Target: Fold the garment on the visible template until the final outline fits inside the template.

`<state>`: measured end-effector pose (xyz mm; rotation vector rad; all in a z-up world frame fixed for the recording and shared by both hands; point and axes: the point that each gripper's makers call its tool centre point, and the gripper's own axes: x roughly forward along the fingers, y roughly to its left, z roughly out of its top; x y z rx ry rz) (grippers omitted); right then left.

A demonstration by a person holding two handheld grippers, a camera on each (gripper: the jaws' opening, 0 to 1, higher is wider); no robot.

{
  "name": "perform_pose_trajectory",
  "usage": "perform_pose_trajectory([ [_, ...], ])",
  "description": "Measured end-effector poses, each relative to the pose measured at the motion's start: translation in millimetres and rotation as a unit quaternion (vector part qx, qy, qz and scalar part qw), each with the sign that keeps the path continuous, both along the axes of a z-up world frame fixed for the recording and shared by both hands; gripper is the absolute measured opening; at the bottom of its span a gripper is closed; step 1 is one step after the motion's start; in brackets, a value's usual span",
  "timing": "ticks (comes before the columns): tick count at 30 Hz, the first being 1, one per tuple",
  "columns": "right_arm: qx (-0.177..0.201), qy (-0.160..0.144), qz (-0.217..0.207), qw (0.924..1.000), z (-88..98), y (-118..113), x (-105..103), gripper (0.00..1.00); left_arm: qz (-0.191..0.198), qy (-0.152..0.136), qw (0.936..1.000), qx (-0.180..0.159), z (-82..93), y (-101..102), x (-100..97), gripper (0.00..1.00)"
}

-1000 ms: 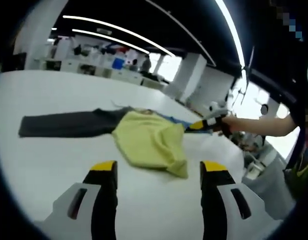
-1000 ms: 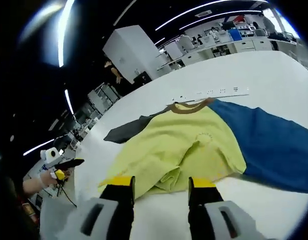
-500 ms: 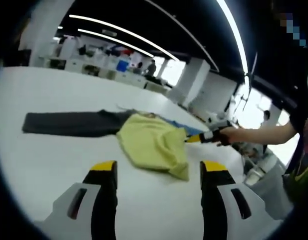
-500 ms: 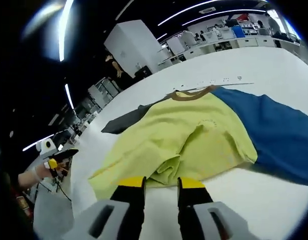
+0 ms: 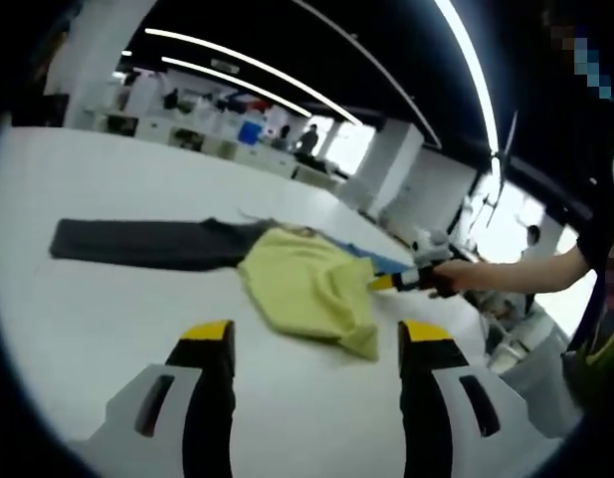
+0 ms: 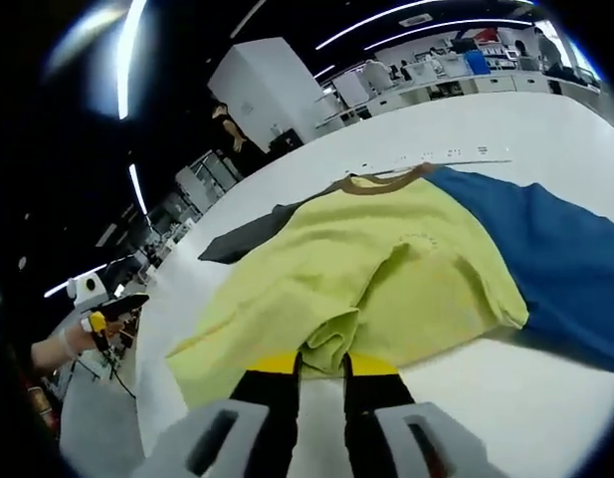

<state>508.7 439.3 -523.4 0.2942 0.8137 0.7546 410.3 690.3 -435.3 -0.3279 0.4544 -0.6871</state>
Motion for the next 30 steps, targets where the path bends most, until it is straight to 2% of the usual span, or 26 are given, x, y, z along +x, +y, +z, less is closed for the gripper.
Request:
perform_pose_trajectory([
  [5,-0.005,0.000,-0.002,1.0000,-3.9,-1.7,1.7,0.00,0.000,-0.001,1.0000,-0.001,0.7,0.2,0.4,0.62],
  [7,-0.005,0.001,-0.003,1.0000,-2.8,-2.2,1.0,0.00,0.000,0.000,1.0000,0.001,-0.2,0.6,0.1,0.62],
  [12,0.000,0.001,-0.006,1.0000,12.0,-9.9,-5.1,0.00,0.001,-0.001,1.0000,0.000,-0.3,0.3,-1.5,0.61],
  [20,0.006,-0.030,-0.020,0.9993,44.8,-30.9,-18.3,0.00,-0.006,0.001,1.0000,-0.005,-2.3,-7.2,-4.8,0.60],
  [30,-0.027,-0.064,-0.019,0.9974,67.0,-57.8,-41.5,0.00,-0.020,0.005,0.9997,-0.011,-6.2,-21.8,-8.5,0.57],
])
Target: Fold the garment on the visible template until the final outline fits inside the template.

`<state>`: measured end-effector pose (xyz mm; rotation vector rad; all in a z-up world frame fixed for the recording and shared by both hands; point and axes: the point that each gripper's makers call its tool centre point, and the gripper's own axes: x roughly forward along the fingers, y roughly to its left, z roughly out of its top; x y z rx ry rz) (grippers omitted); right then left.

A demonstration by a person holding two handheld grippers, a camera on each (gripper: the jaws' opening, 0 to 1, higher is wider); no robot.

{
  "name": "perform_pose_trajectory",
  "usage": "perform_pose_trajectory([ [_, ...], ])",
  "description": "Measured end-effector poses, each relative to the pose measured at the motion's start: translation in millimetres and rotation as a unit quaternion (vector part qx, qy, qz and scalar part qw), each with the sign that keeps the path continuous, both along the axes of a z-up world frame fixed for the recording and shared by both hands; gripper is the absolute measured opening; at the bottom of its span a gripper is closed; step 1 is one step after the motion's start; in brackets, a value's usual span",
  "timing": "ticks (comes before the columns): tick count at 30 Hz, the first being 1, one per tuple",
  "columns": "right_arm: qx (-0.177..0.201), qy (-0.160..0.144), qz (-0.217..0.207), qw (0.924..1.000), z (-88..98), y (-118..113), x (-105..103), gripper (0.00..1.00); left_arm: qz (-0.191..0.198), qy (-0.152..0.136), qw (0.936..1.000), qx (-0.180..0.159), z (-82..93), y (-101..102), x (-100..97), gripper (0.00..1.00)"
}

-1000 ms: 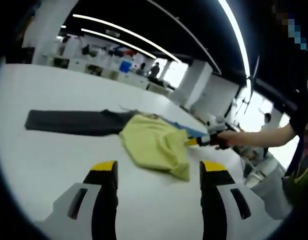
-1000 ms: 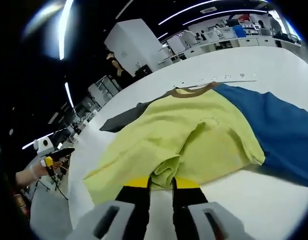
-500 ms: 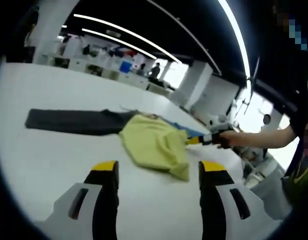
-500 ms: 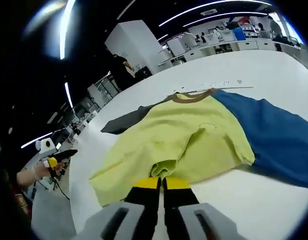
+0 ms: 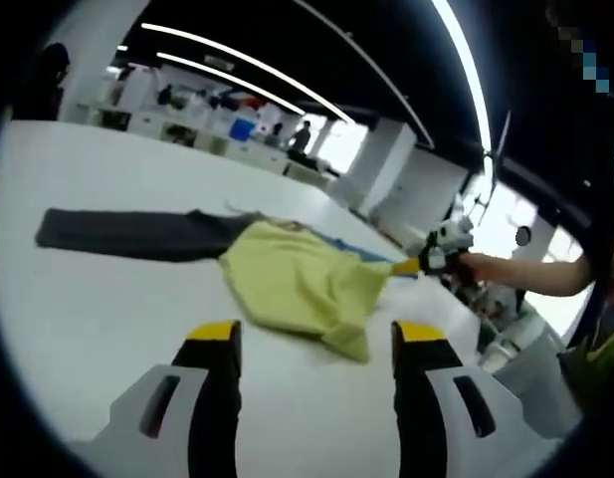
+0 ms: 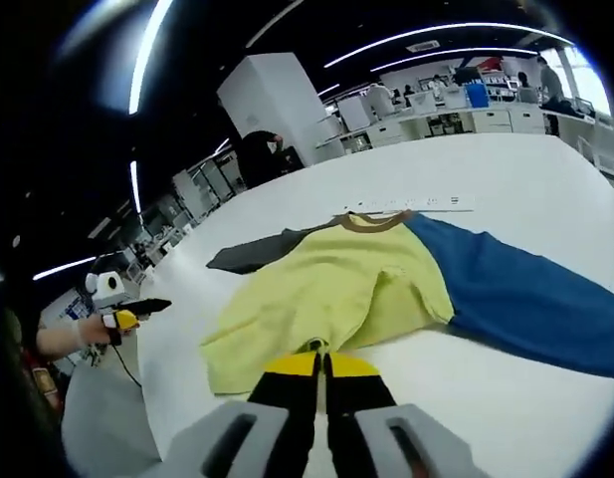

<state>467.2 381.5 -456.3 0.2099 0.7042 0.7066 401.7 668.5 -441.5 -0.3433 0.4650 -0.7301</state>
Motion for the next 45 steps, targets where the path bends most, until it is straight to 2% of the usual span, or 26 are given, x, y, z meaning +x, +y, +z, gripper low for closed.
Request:
perform_pose_trajectory([
  [9,-0.016,-0.006,-0.017,0.9997,10.4,-32.2,-27.6,0.00,-0.016,0.025,0.9996,-0.001,-17.3,-18.4,-7.7,0.52],
  [14,-0.017,-0.003,-0.027,0.9995,8.2,-43.1,-43.0,0.00,-0.023,0.038,0.9990,0.002,-26.7,-30.1,-7.7,0.49],
  [18,-0.010,0.003,-0.040,0.9992,4.9,-48.5,-54.8,0.00,-0.024,0.060,0.9979,0.009,-38.6,-38.7,-3.3,0.42],
  [20,-0.007,0.006,-0.042,0.9991,3.2,-49.3,-58.7,0.00,-0.024,0.081,0.9964,0.009,-45.0,-44.5,-0.4,0.39],
  [22,-0.004,0.008,-0.046,0.9989,1.8,-49.6,-62.3,0.00,-0.011,0.108,0.9940,-0.007,-48.7,-50.8,4.3,0.38],
  [24,-0.002,0.008,-0.048,0.9988,1.8,-49.3,-65.1,0.00,-0.006,0.117,0.9930,-0.011,-52.2,-56.1,10.5,0.38],
  [25,-0.001,0.007,-0.049,0.9988,2.7,-49.2,-66.3,0.00,0.012,0.137,0.9903,-0.022,-54.6,-57.9,14.6,0.38],
  [30,0.006,0.007,-0.053,0.9986,3.8,-48.2,-69.3,0.00,0.056,0.180,0.9806,-0.054,-61.0,-62.2,28.7,0.37],
  [34,0.009,0.005,-0.057,0.9983,3.9,-49.1,-71.4,0.00,0.062,0.190,0.9783,-0.056,-62.7,-66.0,31.5,0.33],
  [36,0.009,0.005,-0.058,0.9983,3.3,-49.7,-72.7,0.00,0.070,0.205,0.9743,-0.063,-65.0,-67.2,31.6,0.32],
  [45,0.014,0.002,-0.060,0.9981,5.1,-50.0,-75.3,0.00,0.082,0.233,0.9671,-0.060,-74.1,-67.4,28.6,0.27],
])
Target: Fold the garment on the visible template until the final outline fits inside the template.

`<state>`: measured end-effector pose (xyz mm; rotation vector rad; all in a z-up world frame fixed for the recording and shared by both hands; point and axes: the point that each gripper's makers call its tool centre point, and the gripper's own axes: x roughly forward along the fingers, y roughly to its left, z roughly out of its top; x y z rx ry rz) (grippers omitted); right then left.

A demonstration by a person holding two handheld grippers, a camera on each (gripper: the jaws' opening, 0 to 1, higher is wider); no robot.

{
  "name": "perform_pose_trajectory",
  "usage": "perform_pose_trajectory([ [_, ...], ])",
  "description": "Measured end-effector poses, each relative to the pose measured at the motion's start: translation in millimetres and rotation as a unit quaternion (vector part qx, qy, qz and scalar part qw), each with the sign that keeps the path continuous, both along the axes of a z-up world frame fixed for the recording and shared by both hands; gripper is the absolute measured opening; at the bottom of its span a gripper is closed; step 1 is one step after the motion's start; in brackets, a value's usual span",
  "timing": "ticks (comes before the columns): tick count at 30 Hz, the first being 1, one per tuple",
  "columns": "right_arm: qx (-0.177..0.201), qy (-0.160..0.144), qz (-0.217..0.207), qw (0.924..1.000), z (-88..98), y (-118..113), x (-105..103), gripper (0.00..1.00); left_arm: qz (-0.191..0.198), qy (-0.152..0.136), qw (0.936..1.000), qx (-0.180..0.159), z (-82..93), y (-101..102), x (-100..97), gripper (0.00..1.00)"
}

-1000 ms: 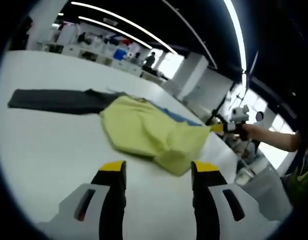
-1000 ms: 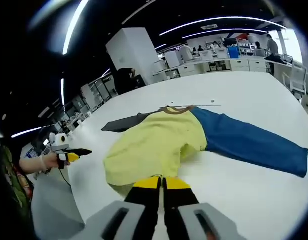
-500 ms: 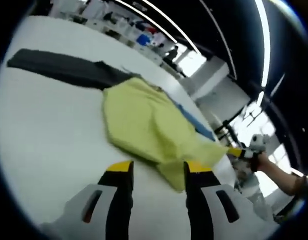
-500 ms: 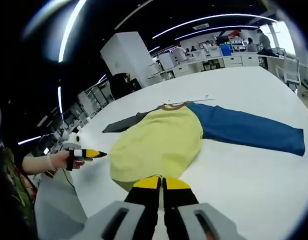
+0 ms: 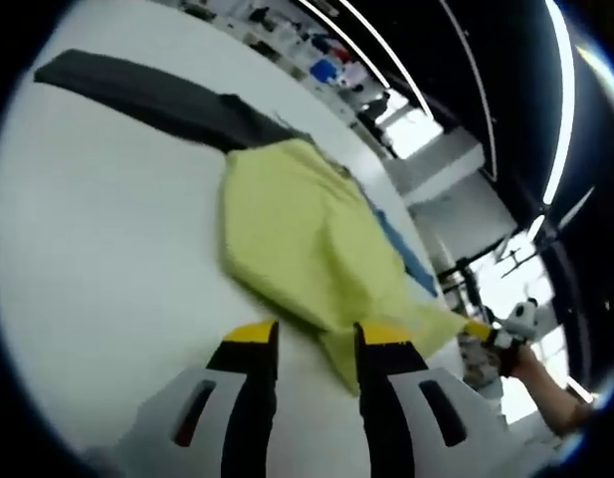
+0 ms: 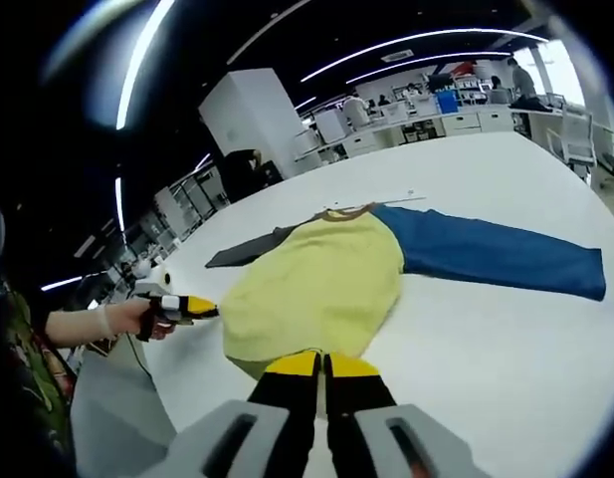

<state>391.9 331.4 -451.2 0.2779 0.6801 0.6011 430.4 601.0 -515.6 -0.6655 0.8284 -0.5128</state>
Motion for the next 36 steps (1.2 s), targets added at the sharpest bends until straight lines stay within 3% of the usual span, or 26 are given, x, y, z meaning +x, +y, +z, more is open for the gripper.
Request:
perform_pose_trajectory([
  [13,0.004,-0.005,0.002,1.0000,3.7,1.2,-3.7,0.00,0.011,0.017,0.9998,0.003,-8.8,-1.1,5.5,0.19],
  [23,0.002,0.000,0.002,1.0000,-0.3,1.9,-5.7,0.00,0.025,0.026,0.9993,-0.004,-15.4,-1.2,12.4,0.00],
  [28,0.002,0.001,0.001,1.0000,-1.2,1.3,-5.2,0.00,0.026,0.020,0.9993,-0.019,-1.1,-2.1,14.4,0.00],
  [36,0.003,0.001,-0.004,1.0000,-2.3,-0.7,-0.9,0.00,0.009,-0.016,0.9988,-0.045,40.0,-8.1,30.2,0.00],
])
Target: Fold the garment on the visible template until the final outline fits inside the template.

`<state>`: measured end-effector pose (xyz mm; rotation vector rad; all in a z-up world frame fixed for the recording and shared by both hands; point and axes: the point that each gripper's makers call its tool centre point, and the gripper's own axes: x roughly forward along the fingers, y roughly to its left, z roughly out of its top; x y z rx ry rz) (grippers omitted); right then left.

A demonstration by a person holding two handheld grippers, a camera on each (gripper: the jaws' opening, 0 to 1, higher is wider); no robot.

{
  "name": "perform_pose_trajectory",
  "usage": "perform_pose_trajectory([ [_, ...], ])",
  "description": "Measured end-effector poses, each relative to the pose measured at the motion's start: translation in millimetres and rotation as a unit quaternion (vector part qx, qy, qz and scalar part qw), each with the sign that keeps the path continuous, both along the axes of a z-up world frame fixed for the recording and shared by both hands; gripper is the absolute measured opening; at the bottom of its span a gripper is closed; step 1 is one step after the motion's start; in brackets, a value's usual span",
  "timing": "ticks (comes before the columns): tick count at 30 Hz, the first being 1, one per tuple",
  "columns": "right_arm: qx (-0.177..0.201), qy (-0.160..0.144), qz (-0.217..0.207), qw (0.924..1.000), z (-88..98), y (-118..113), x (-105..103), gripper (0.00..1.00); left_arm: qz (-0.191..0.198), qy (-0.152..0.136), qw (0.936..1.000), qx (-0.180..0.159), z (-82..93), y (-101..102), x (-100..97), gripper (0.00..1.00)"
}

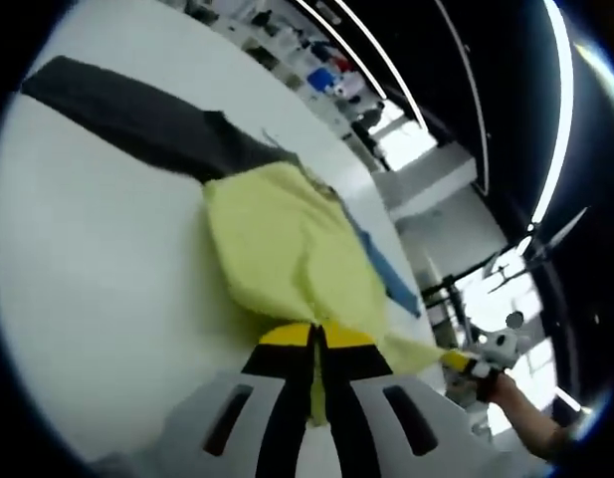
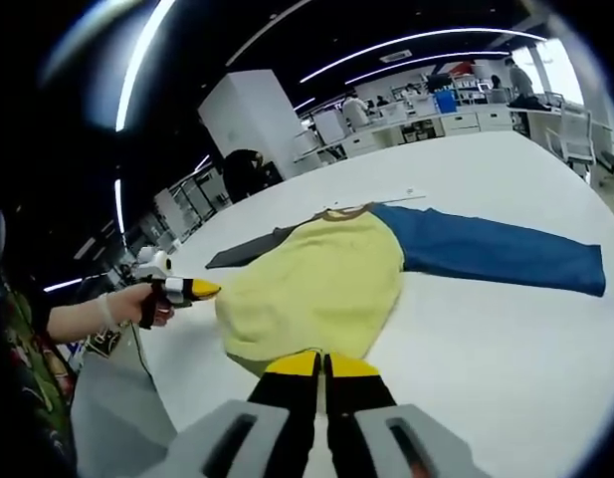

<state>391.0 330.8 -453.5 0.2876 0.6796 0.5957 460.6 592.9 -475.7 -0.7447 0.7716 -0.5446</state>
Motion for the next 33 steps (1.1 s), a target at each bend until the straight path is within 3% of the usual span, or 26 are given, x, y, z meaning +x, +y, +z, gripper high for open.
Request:
perform_pose_trajectory([
  [5,-0.003,0.001,-0.008,1.0000,-2.0,-5.4,5.0,0.00,0.007,-0.006,0.9997,-0.021,11.1,-3.4,7.9,0.00],
  [15,0.000,0.003,-0.034,0.9994,-3.5,-21.6,18.4,0.00,0.006,-0.029,0.9990,-0.032,31.4,-15.4,29.8,0.00],
  [33,0.005,0.013,-0.086,0.9962,-12.8,-49.3,39.2,0.00,-0.005,-0.031,0.9994,-0.015,17.9,-38.4,85.6,0.00],
])
